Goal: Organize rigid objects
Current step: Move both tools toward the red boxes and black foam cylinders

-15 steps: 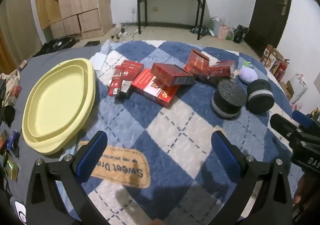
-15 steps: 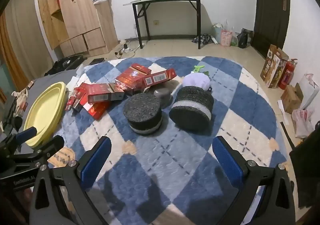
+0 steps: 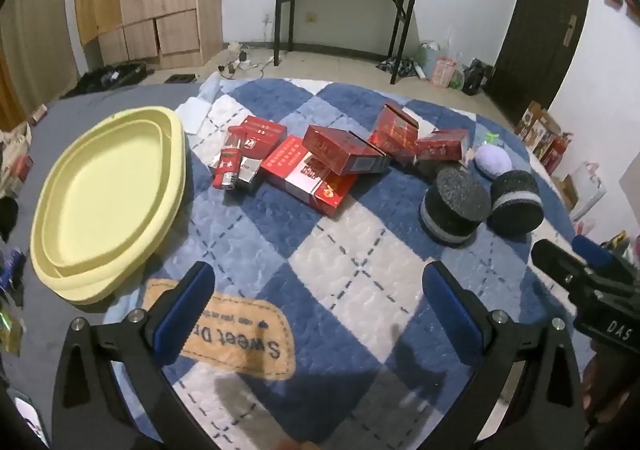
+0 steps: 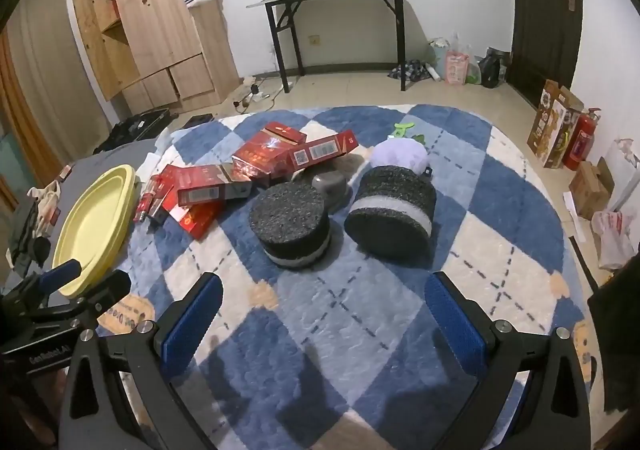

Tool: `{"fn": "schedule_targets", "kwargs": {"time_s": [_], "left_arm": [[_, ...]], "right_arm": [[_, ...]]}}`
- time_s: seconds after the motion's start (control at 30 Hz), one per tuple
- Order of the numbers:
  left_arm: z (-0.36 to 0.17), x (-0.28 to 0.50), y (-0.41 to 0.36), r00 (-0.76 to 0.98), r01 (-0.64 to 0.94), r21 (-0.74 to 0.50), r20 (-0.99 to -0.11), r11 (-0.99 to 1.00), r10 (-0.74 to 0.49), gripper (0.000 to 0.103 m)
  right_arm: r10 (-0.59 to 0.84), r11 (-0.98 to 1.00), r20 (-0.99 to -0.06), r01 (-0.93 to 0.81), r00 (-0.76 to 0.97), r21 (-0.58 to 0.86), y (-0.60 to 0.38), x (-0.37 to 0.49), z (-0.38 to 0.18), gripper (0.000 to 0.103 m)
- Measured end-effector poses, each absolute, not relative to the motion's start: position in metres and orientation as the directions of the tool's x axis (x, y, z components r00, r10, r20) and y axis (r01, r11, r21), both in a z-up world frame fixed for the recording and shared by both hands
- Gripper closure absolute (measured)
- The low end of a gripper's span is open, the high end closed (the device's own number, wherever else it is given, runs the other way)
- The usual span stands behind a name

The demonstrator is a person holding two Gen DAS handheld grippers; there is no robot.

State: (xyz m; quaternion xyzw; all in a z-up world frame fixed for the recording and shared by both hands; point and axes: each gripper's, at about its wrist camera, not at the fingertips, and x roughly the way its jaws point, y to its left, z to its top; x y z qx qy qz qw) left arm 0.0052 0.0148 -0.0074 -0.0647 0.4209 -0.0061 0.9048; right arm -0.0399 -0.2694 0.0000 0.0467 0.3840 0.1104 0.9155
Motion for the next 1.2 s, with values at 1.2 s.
{"fn": "schedule_targets", "kwargs": {"time_s": [1.2], "left_arm": [[-0.01,0.012,0.044,0.638,-0.105,-0.19,-0.766,0.976,-0.08,0.0]], "right_arm": [[0.292,0.948,-0.696,-0.102,0.656,0.302,-0.3,-0.026,-0.008,0.0]]}}
